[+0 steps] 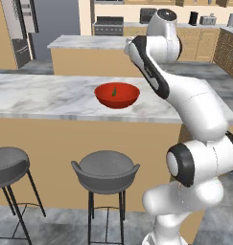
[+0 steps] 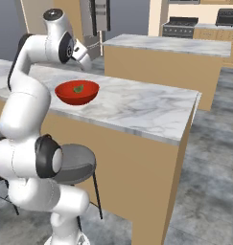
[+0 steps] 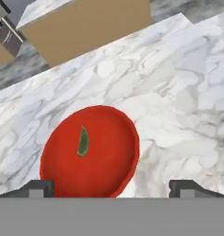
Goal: There is a bowl on the dining counter. Grab a lemon wedge from the fridge and place it in the bowl. Then get the liquor bottle and glass cup from the cabinet and place them next to the bowl.
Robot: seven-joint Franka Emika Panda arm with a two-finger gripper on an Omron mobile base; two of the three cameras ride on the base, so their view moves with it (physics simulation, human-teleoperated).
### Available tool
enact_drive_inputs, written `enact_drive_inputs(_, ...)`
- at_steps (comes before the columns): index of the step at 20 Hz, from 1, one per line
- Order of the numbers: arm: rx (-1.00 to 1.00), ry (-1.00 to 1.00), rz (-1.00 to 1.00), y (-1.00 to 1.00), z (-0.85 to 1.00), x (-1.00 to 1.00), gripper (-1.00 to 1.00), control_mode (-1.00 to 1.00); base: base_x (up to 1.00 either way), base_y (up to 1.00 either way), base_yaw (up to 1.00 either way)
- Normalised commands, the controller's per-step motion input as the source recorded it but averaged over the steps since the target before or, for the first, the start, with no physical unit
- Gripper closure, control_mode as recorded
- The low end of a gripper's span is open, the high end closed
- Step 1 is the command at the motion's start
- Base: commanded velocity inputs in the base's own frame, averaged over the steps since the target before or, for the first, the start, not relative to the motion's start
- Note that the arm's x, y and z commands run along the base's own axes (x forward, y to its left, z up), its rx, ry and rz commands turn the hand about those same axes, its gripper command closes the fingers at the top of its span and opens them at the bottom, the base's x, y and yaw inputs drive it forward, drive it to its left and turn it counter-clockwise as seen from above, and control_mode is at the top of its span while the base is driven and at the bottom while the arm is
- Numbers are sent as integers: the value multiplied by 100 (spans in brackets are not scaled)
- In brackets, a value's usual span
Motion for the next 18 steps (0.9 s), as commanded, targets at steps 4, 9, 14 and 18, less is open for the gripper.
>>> enact_drive_inputs(4, -16, 1, 13, -50, 0, -100, -100, -100, 0, 0, 0)
enact_drive_inputs(9, -18, 3, 19, -37, -7, -100, -100, -100, 0, 0, 0)
enact_drive_inputs(14, -18, 2, 21, -11, -34, -100, -100, -100, 0, 0, 0)
enact_drive_inputs(18, -15, 1, 10, 0, -14, -99, -100, -100, 0, 0, 0)
